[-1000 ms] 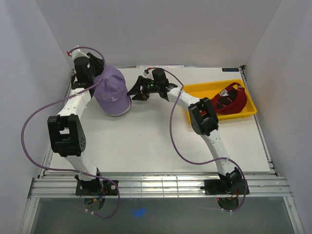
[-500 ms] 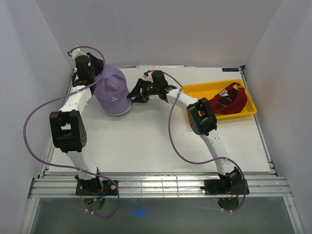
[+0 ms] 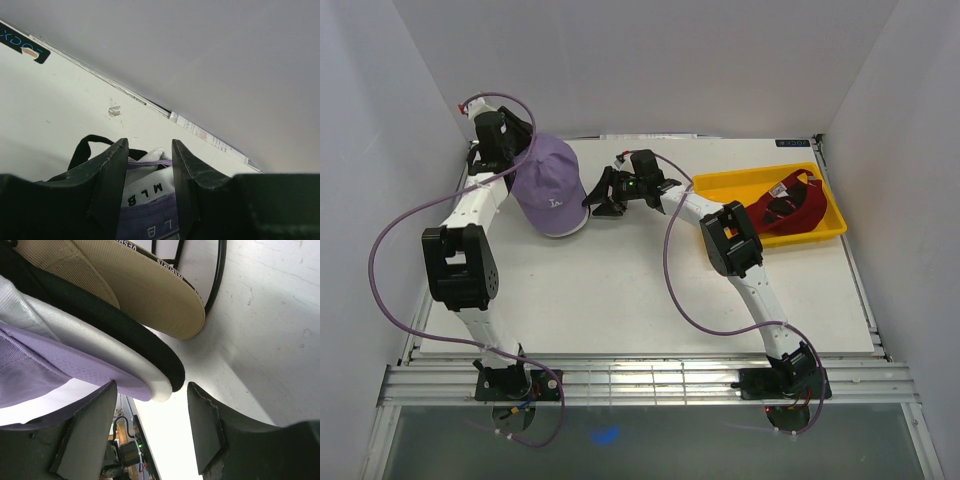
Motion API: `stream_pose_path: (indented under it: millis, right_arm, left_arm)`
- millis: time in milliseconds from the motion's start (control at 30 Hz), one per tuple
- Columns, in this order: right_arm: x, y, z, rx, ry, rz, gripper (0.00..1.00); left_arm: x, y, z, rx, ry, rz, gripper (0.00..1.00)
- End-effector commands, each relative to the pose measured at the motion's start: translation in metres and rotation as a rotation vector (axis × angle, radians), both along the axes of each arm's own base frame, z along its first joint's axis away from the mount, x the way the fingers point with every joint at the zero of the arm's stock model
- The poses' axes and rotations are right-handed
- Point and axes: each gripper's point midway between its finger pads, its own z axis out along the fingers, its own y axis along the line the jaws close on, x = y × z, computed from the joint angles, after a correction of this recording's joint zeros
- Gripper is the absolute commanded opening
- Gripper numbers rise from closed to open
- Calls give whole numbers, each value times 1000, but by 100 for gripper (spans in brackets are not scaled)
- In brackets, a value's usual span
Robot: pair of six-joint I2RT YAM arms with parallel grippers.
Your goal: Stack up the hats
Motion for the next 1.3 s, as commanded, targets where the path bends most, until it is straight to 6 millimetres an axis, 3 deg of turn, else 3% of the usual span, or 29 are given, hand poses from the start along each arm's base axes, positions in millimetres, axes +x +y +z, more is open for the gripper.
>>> stream_pose_path:
  millis: [0, 500, 833, 1167, 1267]
  right_arm:
    - [6, 4, 22, 43, -67, 9, 64]
    - [7, -4, 49, 53, -109, 4, 64]
    - [9, -16, 84, 75, -175, -4, 68]
    - [9, -27, 100, 65, -201, -24, 69]
    - [8, -36, 105, 58, -217, -37, 69]
  left_arm:
    - [-23, -12, -93, 10, 292, -44, 51]
    - [-16, -12, -37, 69, 194, -79, 64]
    - [-14, -13, 29, 97, 40, -89, 68]
    - [-17, -12, 79, 112, -80, -75, 70]
    - [-20, -10, 103, 121, -147, -64, 71]
